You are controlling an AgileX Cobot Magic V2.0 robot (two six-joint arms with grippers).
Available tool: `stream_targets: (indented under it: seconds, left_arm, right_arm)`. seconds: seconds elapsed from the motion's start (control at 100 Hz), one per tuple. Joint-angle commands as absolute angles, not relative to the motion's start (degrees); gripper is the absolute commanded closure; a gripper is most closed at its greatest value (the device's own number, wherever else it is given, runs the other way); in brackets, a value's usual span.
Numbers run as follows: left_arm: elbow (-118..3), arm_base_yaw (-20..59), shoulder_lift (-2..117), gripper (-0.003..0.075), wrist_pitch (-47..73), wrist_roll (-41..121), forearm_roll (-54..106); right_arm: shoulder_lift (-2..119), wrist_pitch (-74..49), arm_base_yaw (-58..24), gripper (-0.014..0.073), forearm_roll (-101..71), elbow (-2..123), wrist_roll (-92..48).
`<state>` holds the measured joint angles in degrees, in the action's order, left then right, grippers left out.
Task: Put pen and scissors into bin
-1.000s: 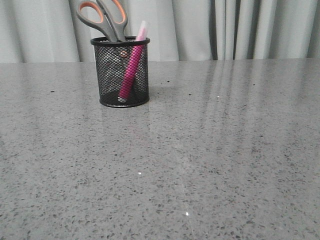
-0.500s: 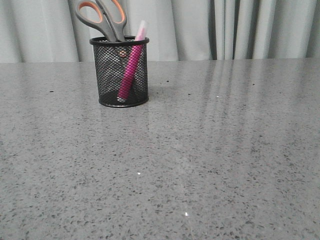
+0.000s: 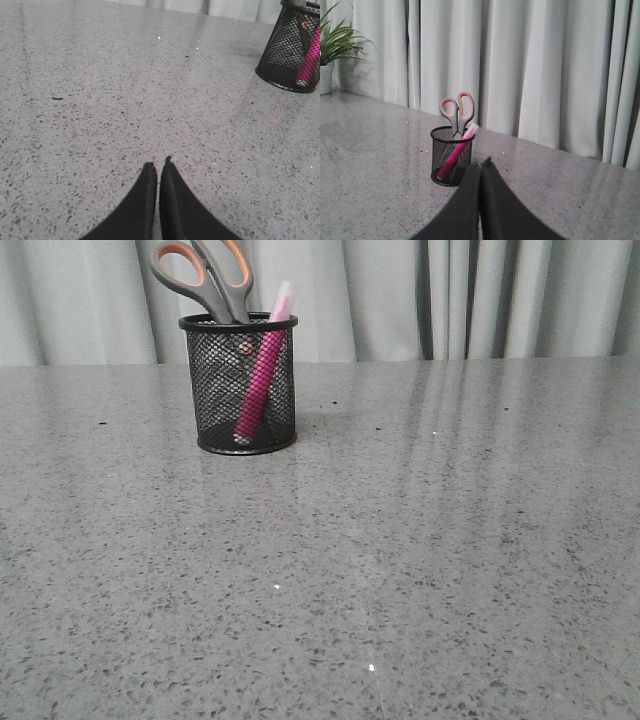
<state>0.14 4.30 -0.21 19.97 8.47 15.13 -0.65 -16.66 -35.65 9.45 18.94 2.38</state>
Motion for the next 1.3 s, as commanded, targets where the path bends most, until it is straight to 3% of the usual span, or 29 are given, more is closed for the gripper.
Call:
stream_targets:
  seconds: [0.0,0.3,0.62,0.73,0.95,1.29]
  left_arm:
    - [2.65,4.24,-2.10,0.0739,18.00,7.94,15.48]
    - [2.65,4.24,-2.10,0.0739,18.00,7.94,15.48]
    - [2.65,4.24,-2.10,0.0739,18.00,7.94,15.48]
    - [2.65,4.24,-2.10,0.0739,18.00,7.94,15.48]
    - [2.65,4.24,-2.10,0.0739,18.00,7.94,15.48]
    - [2.65,4.24,-2.10,0.0739,18.00,7.94,15.48]
  right_arm:
    - [-0.12,-14.40,-35.24,0.0662,11.06,19.18,2.02]
    - [-0.12,-16.33,-33.28,0.0662,12.17,12.18,2.02]
    - [-0.12,-4.64,-13.78,0.0662,6.23,-0.51,2.02]
    - [-0.12,-8.11,-10.00,0.0662,5.16,-1.39,2.02]
    - [-1.72,-16.91,-8.84,0.0662,5.16,-1.39,2.02]
    - [-1.72,-16.51,-8.84,0.0662,5.16,-1.39,2.02]
